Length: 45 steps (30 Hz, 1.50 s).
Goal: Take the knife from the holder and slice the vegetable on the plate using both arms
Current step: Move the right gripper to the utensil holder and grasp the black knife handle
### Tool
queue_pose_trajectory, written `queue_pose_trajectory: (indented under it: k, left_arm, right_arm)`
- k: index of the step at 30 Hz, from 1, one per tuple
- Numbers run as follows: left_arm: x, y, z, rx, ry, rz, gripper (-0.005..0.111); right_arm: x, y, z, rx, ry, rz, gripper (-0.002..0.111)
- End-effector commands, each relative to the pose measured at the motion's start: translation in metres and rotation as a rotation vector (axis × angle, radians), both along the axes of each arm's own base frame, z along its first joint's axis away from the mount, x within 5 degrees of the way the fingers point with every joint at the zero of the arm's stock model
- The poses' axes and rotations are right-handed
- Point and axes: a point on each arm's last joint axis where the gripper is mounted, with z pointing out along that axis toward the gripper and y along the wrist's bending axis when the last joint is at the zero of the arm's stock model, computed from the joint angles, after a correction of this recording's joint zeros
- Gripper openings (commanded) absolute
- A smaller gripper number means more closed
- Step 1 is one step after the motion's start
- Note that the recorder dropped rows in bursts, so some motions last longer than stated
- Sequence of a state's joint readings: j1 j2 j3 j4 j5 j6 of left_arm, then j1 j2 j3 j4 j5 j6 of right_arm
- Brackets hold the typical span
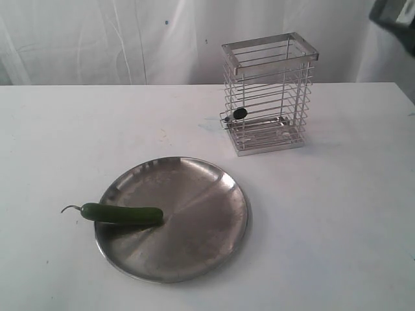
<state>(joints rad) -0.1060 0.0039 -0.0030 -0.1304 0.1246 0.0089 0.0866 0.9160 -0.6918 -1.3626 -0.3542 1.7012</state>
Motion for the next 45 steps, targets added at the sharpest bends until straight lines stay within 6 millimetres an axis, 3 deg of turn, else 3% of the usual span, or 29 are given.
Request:
queue_pose_trajectory:
  k: [1, 3, 6, 10, 13, 16, 18, 22, 28, 32, 38, 45]
  left_arm:
    - [0.0, 0.0, -0.001, -0.011, 0.0, 0.006, 0.0]
    - [0.0, 0.0, -0.001, -0.011, 0.0, 0.006, 0.0]
    - [0.0, 0.0, -0.001, -0.011, 0.0, 0.006, 0.0]
    - [0.0, 0.0, -0.001, -0.011, 0.0, 0.006, 0.0]
    - [0.0, 0.0, -0.001, -0.011, 0.0, 0.006, 0.0]
    - [0.0, 0.0, -0.001, -0.011, 0.0, 0.006, 0.0]
    - [0.0, 0.0, -0.001, -0.011, 0.0, 0.006, 0.0]
    - [0.0, 0.0, -0.001, -0.011, 0.0, 0.006, 0.0]
    - [0.0, 0.0, -0.001, -0.011, 0.0, 0.006, 0.0]
    - [0.0, 0.0, -0.001, -0.011, 0.0, 0.006, 0.0]
    - [0.0, 0.0, -0.001, -0.011, 0.0, 0.006, 0.0]
    - [0.0, 0.0, -0.001, -0.011, 0.0, 0.006, 0.0]
  right_arm:
    - [0.003, -0.024, -0.058, -0.15, 0.225, -0.307, 0.0]
    - [-0.004, -0.028, -0.073, -0.308, 0.371, -0.325, 0.0]
    - [-0.02, -0.014, -0.079, -0.24, 0.547, -0.239, 0.0]
    - [-0.039, 0.018, -0.064, -0.04, 0.547, -0.025, 0.002]
    - [-0.038, 0.031, -0.05, 0.156, 0.467, 0.015, 0.019]
    - [-0.023, 0.036, -0.048, 0.34, 0.473, -0.033, 0.044]
    - [-0.01, 0.041, -0.056, 0.405, 0.535, -0.068, 0.055]
    - [0.026, 0.059, -0.069, 0.463, 0.675, -0.113, 0.054]
    - [0.078, 0.095, -0.065, 0.44, 0.707, -0.084, 0.054]
    - [0.105, 0.111, -0.08, 0.415, 0.76, -0.091, 0.054]
    - [0.129, 0.122, -0.108, 0.38, 0.822, -0.115, 0.054]
    - [0.142, 0.122, -0.124, 0.38, 0.784, -0.172, 0.054]
